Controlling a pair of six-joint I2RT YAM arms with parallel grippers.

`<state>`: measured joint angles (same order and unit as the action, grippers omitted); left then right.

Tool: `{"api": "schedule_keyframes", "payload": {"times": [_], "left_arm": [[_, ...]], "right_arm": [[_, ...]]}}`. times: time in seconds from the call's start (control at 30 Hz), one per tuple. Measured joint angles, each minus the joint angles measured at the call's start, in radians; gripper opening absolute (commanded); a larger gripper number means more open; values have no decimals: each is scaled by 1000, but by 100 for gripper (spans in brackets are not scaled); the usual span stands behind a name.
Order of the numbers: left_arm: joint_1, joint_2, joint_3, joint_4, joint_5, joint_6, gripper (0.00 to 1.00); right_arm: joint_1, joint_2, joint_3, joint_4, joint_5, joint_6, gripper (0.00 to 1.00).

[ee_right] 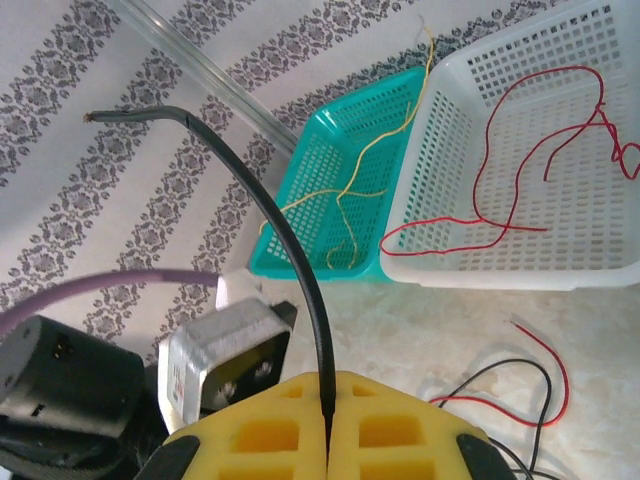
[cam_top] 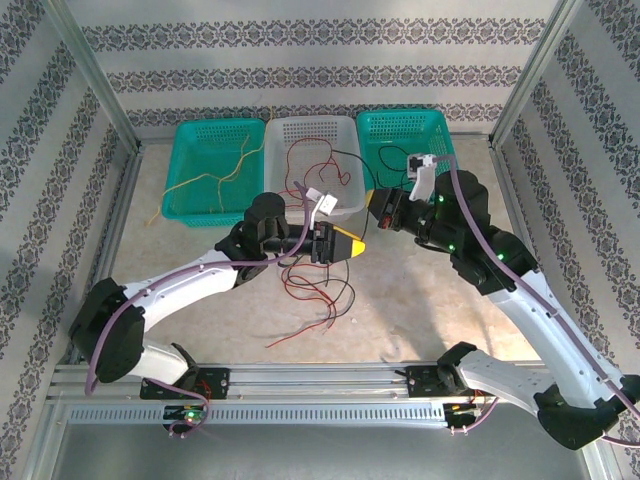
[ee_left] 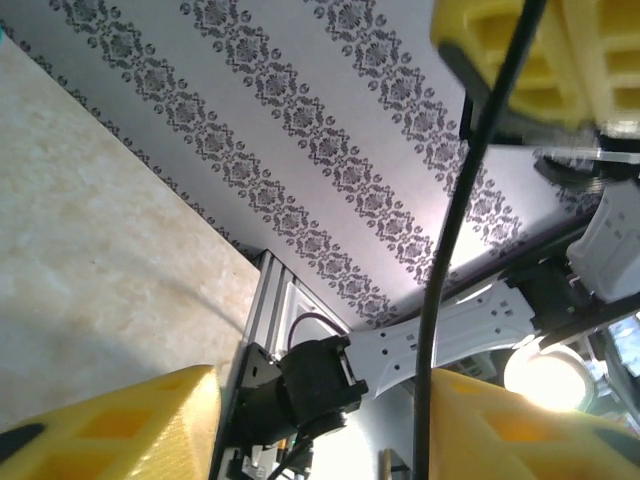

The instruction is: Untangle the cables

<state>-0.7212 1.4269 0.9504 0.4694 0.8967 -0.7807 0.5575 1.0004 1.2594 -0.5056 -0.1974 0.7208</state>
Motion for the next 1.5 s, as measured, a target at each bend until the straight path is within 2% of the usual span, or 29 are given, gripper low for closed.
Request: {"api": "schedule_keyframes", "payload": {"times": [0.13,0.23,0.4,0.53,0.6,0.63,0.67,0.83,1.0,1.2,1.5], "left_arm": [[-7,3,3,0,16,2,13],[-12,4,6,2,16,6,0],[-13,5,6,-5,-55,14,0],[-13,5,5,-5,-195,12,0],[-13,5,5,-6,-265,-2,0],[-13,5,5,-5,-303,-14,0],[-13,5,5,-5,-334,-26,0],[-13,-5,5,-5,-463,-92,0],[-13,-28,7,21,-530,-153,0],[-13,-30,45,56,-534,-198,0],[-13,-45,73,87,-486,-205,0]], "right_arm": [[-19,16,8,1,-14,15,0],[-19,29,8,2,-23,22,0],[-26,27,8,10,-29,36,2],[-33,8,3,9,-25,41,38],[-34,-19,-21,8,-22,39,45],[-34,-39,-42,7,-18,39,59],[-34,-55,-59,6,-15,45,63],[-34,-162,-189,0,-2,58,65],[15,-238,-319,23,10,87,65],[36,-226,-414,80,16,122,69],[35,-104,-446,140,15,122,71]]}}
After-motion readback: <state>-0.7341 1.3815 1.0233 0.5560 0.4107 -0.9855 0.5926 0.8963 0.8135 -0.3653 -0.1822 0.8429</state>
